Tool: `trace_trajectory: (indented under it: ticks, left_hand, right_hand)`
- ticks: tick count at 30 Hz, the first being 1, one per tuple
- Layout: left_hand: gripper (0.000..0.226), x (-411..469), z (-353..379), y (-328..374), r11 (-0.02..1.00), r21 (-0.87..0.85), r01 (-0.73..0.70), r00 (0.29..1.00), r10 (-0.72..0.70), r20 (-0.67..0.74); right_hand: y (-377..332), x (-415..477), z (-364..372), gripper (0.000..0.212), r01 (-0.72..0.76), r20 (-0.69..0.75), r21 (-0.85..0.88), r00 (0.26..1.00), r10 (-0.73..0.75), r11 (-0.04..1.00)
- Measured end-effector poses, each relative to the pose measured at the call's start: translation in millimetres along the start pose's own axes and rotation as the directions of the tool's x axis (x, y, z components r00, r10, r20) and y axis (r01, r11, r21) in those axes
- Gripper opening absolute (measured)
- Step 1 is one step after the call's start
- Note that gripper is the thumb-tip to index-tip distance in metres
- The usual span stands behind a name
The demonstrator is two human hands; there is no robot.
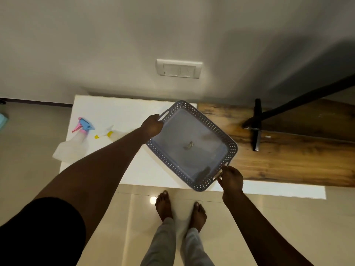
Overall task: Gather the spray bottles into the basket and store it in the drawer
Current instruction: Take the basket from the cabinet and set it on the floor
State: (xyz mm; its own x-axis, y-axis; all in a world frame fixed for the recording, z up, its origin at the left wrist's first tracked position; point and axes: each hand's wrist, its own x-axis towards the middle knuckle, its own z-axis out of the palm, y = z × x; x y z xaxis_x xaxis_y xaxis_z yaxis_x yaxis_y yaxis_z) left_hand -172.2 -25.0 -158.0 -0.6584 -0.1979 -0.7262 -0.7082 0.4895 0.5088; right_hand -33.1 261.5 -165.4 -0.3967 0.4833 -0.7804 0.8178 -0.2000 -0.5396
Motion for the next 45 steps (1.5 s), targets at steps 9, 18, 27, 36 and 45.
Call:
trace_trajectory:
  ticks: [9, 18, 27, 36, 45]
  left_hand:
    - [0.025, -9.3, -7.7, -12.2, 0.985, -0.103, -0.135, 0.987, 0.124, -0.104]
    - [0.022, -106.1, -41.5, -46.8, 0.903, -0.374, -0.213, 0.949, 0.100, -0.300]
    - [0.033, -248.2, -51.6, -133.5, 0.761, -0.601, -0.247, 0.857, -0.118, -0.502]
    - [0.013, -415.7, -15.8, -250.4, 0.530, -0.802, -0.275, 0.688, -0.475, -0.549]
    - [0.018, -556.5, 68.7, -365.8, 0.320, -0.887, -0.334, 0.472, -0.758, -0.451]
  right_hand:
    - [-0.2, -3.9, -18.2, 0.035, 0.026, -0.094, -0.017, 0.995, -0.027, 1.000]
    - [-44.0, -56.1, -45.6, 0.032, 0.209, 0.019, -0.031, 0.978, -0.209, 0.977]
    - [-63.3, -98.8, -36.2, 0.024, 0.435, 0.310, -0.111, 0.869, -0.385, 0.893]
    - [-30.0, -177.8, -3.8, 0.021, 0.508, 0.669, -0.208, 0.698, -0.258, 0.836]
    - [62.6, -276.6, 17.3, 0.025, 0.643, 0.873, -0.331, 0.487, -0.035, 0.691]
